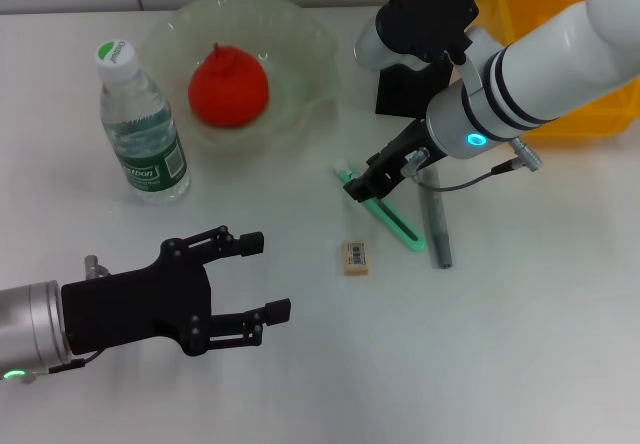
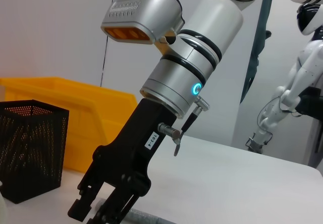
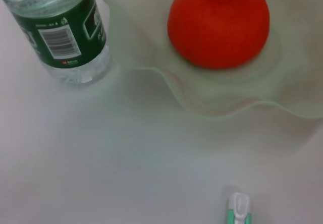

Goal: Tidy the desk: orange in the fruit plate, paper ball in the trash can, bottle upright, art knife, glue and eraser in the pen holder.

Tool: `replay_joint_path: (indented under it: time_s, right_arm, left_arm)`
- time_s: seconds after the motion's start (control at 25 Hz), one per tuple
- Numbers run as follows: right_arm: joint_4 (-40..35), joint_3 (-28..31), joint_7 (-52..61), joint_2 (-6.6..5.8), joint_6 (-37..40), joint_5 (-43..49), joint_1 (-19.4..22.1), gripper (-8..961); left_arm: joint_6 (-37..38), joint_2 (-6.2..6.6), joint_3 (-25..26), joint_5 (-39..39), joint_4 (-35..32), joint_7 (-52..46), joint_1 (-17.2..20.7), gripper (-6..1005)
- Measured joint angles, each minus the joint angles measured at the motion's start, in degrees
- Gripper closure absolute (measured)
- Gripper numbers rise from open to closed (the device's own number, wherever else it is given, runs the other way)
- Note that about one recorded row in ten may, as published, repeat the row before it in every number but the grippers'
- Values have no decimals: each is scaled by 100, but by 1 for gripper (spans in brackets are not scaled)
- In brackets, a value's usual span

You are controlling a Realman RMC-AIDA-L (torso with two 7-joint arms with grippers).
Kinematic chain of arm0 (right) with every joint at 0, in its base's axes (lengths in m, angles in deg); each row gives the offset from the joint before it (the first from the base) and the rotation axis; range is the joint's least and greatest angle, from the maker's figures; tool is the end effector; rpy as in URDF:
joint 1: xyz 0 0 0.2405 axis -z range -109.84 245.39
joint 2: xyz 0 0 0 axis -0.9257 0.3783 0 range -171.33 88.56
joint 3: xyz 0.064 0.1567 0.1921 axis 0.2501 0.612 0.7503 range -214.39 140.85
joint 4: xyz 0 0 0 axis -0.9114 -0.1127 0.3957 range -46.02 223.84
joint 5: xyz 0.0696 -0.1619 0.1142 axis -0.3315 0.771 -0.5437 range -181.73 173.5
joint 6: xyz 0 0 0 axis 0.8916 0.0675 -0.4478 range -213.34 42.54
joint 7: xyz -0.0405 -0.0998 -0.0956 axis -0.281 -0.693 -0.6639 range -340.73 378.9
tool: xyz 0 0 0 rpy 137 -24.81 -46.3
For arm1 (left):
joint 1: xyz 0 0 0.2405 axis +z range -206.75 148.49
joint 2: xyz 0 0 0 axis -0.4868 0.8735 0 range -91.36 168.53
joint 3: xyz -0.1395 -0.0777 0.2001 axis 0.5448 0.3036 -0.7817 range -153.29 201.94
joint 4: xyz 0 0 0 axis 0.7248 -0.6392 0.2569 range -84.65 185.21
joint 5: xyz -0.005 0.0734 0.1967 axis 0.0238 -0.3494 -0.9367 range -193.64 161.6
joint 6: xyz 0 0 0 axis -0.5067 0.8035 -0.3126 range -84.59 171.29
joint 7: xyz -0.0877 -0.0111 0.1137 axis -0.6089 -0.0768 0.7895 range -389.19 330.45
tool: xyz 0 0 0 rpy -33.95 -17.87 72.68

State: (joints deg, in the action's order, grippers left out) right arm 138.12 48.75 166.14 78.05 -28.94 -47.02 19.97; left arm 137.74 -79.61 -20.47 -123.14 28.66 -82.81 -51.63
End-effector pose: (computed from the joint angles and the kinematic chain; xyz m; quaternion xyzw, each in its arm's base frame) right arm 0.1536 0.4000 -0.0929 -0.9358 0.2711 -0.1103 0.1963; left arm -0.2936 0.2531 -0.0392 -0.9365 -0.1472 -0.3012 0.1028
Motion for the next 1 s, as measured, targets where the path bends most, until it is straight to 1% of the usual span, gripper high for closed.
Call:
replay_joint_path:
  time_s: [0.2,1.0]
  right_arm:
    - [-23,-134,-18,-3,-29,-17,0,487]
    - [-143,-161,-12,9,-125,-25,16,615]
  left_arm:
    - [0,-2,0,1,2,0,5,152]
    - [26,0,-3,-3,79,-9,0,152]
